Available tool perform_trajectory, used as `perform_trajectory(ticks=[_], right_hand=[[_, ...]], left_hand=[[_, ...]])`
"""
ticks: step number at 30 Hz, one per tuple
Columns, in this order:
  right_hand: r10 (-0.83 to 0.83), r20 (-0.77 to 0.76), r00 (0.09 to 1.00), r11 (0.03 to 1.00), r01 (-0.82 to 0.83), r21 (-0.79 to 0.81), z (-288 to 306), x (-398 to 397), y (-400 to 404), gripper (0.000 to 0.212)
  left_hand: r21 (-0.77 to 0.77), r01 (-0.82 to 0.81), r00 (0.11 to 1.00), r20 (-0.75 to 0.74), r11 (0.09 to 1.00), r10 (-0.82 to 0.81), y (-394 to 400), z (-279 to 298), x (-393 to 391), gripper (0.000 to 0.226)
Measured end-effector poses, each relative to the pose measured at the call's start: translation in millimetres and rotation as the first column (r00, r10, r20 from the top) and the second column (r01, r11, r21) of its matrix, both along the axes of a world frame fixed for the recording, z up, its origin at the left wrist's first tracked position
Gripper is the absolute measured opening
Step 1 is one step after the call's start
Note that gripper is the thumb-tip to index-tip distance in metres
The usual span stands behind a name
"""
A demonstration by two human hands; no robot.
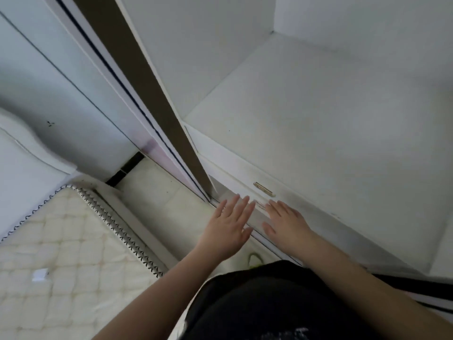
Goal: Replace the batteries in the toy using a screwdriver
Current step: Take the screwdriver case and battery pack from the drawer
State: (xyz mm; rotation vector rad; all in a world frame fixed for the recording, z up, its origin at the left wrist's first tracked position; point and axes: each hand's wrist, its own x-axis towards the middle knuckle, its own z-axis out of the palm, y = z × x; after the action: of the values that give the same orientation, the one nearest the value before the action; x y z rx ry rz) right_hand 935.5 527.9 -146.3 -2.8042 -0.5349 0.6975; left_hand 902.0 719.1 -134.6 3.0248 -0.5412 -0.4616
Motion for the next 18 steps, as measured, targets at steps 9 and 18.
perform_trajectory(ticks=[9,18], right_hand=[[-0.328,-0.09,0.94,0.945,0.326,-0.033,-13,12,13,0.064],[-0.801,-0.463,0.379,0.355,0.924,0.142,-23,38,59,0.054]], left_hand=[[-0.045,0.106,0.984,-0.141,0.993,-0.111,16,-32,78,0.064],[-0.269,0.125,0.879,-0.416,0.955,-0.232,34,-55,159,0.057]])
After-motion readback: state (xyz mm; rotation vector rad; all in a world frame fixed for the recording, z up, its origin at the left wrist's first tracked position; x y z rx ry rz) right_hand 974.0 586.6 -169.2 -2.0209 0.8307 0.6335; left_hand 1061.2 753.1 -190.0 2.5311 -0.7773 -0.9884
